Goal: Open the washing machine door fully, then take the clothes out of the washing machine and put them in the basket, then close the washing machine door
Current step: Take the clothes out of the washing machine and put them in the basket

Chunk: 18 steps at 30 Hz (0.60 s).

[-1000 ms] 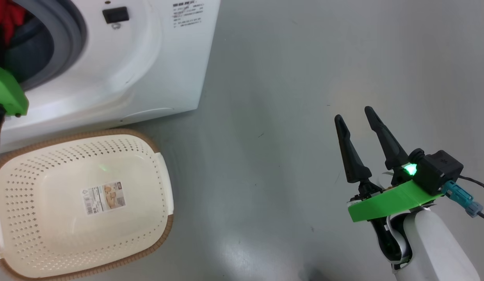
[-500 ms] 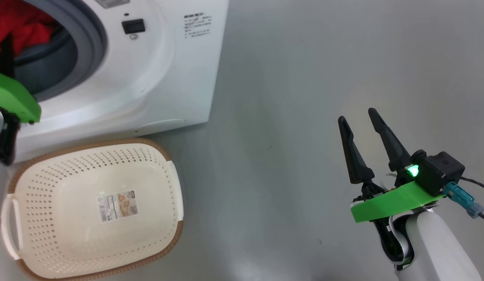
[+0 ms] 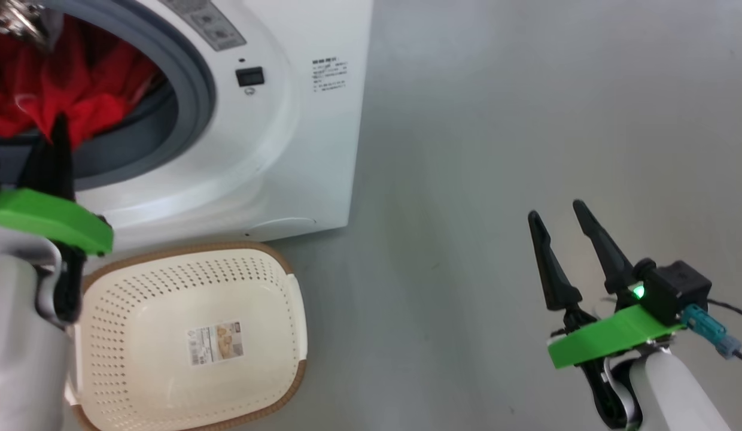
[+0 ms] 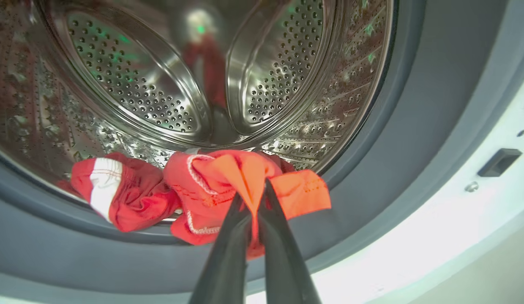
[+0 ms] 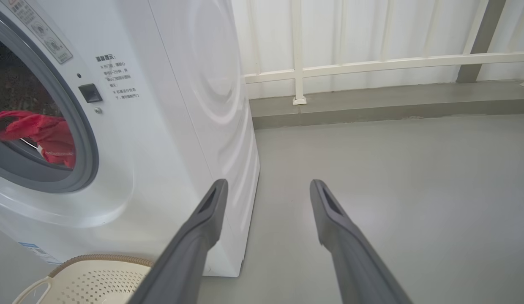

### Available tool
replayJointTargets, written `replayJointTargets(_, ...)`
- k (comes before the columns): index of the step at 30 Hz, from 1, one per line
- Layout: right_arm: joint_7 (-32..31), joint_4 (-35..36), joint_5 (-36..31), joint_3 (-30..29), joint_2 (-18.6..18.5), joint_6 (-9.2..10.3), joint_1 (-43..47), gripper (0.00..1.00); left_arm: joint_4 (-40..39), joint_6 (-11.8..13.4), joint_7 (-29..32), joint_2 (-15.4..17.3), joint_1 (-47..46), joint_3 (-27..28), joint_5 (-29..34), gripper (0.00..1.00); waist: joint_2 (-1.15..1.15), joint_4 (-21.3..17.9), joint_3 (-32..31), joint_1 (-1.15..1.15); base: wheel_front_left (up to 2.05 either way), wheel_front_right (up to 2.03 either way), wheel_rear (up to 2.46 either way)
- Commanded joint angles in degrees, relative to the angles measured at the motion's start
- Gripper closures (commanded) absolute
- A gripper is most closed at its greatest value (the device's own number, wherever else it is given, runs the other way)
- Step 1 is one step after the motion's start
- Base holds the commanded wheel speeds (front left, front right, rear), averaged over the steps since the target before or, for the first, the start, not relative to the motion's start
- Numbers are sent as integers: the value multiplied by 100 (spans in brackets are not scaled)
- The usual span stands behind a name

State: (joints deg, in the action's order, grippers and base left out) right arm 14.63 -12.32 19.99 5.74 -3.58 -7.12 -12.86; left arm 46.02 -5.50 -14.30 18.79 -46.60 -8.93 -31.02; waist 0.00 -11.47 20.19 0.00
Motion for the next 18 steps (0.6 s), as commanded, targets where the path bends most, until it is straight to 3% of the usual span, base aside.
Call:
replayJointTargets(1,37,104,-19,47,-84,-36,156,0,-310,13,-69,143,208,344,201,100,0,164,-225,0,0,0,0)
replayJointTargets(12,37,94,7,-15,-134,-36,347,0,-1570,-140,-70,-499,1252,1509,1053,100,0,388,-513,0,0,0,0)
replayJointTargets(18,37,91,14,-32,-122,-36,359,0,-2277,-180,-70,-726,1687,1842,1324,100,0,438,-562,0,0,0,0)
